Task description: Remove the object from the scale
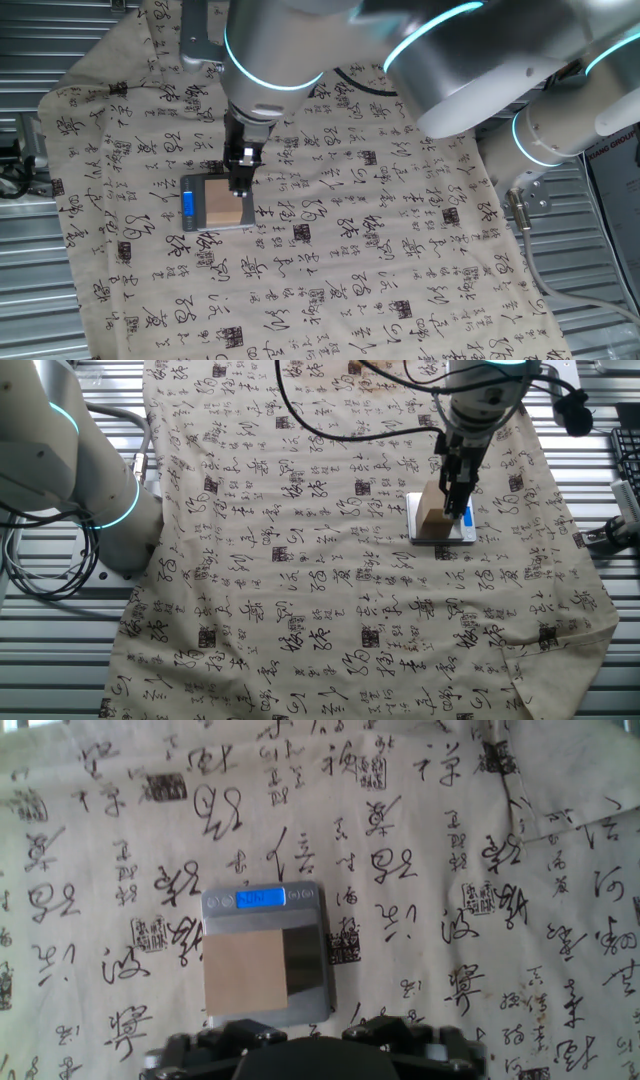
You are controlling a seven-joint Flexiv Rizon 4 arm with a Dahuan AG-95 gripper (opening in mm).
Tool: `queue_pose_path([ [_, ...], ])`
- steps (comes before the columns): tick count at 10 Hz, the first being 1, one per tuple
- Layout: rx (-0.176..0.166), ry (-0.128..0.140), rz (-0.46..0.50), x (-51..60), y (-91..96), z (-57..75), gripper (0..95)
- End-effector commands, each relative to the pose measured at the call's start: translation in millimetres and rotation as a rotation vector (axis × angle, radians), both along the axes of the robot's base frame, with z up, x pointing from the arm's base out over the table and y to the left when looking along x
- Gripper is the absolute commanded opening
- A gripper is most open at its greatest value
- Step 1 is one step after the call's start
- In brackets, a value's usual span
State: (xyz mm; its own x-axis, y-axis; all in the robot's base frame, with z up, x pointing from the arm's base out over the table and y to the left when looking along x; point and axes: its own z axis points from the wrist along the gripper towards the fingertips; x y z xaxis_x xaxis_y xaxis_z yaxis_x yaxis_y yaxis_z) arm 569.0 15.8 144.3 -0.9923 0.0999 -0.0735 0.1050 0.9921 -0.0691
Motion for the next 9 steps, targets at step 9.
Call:
queue_pose_path([
  [9, 0.000, -0.014, -0.018, 10.4, 10.2, -27.3, 95.0],
])
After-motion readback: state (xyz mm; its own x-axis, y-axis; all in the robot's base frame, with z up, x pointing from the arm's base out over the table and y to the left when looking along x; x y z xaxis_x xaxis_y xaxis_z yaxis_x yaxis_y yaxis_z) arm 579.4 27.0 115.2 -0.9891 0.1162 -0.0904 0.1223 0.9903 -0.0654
